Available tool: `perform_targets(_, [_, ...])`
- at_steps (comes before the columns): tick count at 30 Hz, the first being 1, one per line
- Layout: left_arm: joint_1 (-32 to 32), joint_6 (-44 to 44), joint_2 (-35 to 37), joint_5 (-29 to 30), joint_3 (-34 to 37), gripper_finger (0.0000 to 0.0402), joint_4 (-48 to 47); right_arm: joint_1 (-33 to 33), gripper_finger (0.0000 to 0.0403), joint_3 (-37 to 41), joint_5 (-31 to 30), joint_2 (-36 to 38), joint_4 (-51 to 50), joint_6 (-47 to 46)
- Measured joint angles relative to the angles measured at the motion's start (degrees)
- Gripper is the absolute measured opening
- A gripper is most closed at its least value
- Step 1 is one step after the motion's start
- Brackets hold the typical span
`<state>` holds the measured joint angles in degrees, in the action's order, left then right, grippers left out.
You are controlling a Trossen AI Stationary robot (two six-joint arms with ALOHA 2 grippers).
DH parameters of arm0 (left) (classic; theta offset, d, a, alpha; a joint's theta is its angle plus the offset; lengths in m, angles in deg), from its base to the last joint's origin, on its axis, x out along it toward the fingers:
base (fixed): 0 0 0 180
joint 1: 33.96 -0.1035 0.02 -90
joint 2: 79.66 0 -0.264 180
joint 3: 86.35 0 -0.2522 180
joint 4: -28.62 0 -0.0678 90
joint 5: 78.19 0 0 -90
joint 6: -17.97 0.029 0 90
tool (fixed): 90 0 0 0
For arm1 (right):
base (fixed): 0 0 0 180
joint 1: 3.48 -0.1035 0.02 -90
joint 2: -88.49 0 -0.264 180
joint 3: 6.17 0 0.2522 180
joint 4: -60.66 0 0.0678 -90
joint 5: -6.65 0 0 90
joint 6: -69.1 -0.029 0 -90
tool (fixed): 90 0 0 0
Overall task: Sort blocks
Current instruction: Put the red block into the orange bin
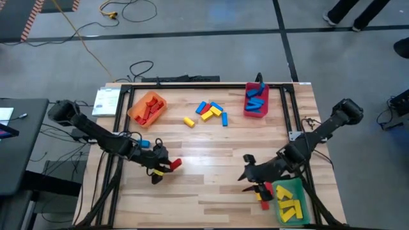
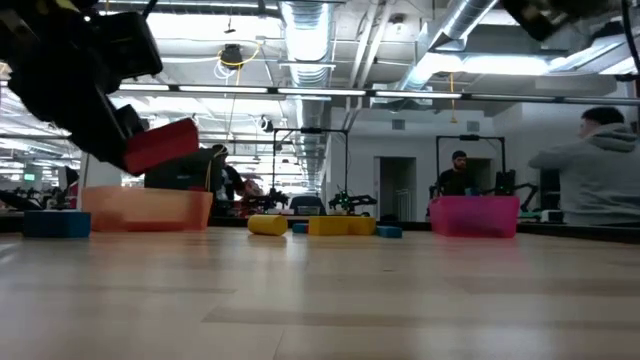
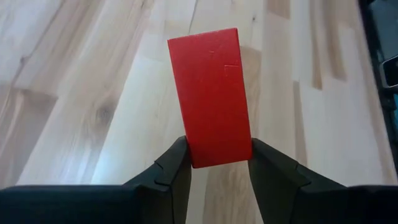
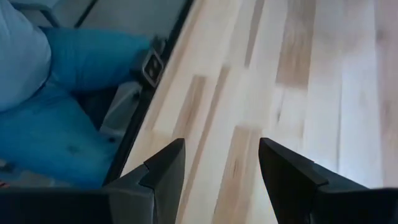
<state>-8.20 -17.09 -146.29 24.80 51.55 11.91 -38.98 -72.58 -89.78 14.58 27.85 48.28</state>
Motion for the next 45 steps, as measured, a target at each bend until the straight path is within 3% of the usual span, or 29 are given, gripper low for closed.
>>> perform_targets(7, [-1.8, 3.0, 0.0, -2.1, 0.0, 0.0131, 0.9, 3.1, 0.0218, 0.0, 0.0, 0.0, 5.2, 8.8])
perform_targets(24, [-1.7, 6.9, 0.0, -2.6, 0.0, 0.0131, 4.3, 5.3, 0.0218, 0.0, 0.0, 0.0, 9.6, 16.1])
perform_targets(45, [-1.7, 8.2, 0.0, -2.8, 0.0, 0.0131, 6.4, 5.3, 0.0218, 0.0, 0.0, -0.1, 9.9, 16.5])
